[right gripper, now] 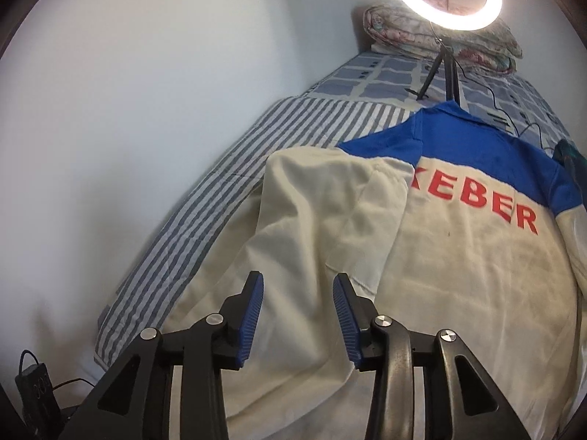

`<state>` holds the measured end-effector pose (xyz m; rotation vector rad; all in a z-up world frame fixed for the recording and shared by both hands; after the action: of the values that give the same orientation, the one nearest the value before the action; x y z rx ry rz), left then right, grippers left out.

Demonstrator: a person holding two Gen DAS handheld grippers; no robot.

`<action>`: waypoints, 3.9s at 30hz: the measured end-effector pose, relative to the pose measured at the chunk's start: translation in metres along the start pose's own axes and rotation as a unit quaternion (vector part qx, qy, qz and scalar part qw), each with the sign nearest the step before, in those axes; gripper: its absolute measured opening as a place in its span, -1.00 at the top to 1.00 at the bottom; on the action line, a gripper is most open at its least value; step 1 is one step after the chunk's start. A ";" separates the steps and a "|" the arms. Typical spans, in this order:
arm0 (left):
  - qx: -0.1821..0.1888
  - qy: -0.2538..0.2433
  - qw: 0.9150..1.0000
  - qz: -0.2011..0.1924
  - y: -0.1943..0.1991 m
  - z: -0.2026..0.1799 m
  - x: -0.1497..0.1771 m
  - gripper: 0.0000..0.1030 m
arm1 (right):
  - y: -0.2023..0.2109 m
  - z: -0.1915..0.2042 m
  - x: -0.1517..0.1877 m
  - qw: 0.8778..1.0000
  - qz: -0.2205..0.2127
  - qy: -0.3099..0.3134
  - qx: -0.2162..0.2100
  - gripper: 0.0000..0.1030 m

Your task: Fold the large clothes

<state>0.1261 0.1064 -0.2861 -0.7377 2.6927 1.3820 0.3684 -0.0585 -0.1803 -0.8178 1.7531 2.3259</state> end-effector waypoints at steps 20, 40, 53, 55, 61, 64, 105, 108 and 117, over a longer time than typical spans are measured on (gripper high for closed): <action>0.031 -0.028 0.999 -0.014 -0.002 -0.024 -0.005 0.96 | -0.142 0.042 -0.098 0.992 0.070 0.040 0.098 0.20; -0.042 -0.027 0.999 -0.016 0.011 0.011 0.014 0.98 | -0.116 0.064 -0.095 0.999 0.022 0.025 0.009 0.35; -0.051 -0.032 0.997 -0.056 0.041 0.006 0.009 0.64 | -0.108 0.016 0.057 0.991 0.093 0.067 0.063 0.35; -0.062 -0.056 0.994 -0.066 0.049 -0.006 0.007 0.64 | -0.108 0.017 0.063 0.990 0.079 0.090 0.079 0.35; -0.064 -0.098 0.991 -0.071 0.055 -0.039 -0.001 0.64 | -0.066 0.005 0.035 0.998 0.023 0.041 0.035 0.42; -0.060 -0.097 0.992 -0.061 0.043 -0.047 -0.005 0.64 | -0.058 -0.019 0.001 0.999 -0.007 0.000 0.041 0.51; -0.028 -0.028 0.997 -0.073 0.058 -0.004 -0.016 0.12 | -0.055 0.102 0.050 0.993 0.040 0.082 -0.074 0.47; -0.021 -0.018 0.998 -0.056 0.055 0.003 -0.014 0.12 | -0.029 0.119 0.099 0.988 0.050 0.102 -0.106 0.46; -0.009 0.023 0.999 -0.025 0.048 0.024 -0.023 0.12 | -0.043 0.170 0.210 0.975 0.104 0.173 -0.097 0.45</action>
<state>0.1221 0.1574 -0.2586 -0.8415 2.6796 1.3972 0.1490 0.0646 -0.2863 -1.1877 1.8367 2.6574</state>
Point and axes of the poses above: each gripper's, at about its wrist camera, not at the fingertips, and y roughly against the way its jaws point, z to its left, x to its underside, the point moved 8 cm from there along -y, roughly the way its jaws point, and after that the axes turned 7 degrees about z, right-handed, at the moved point
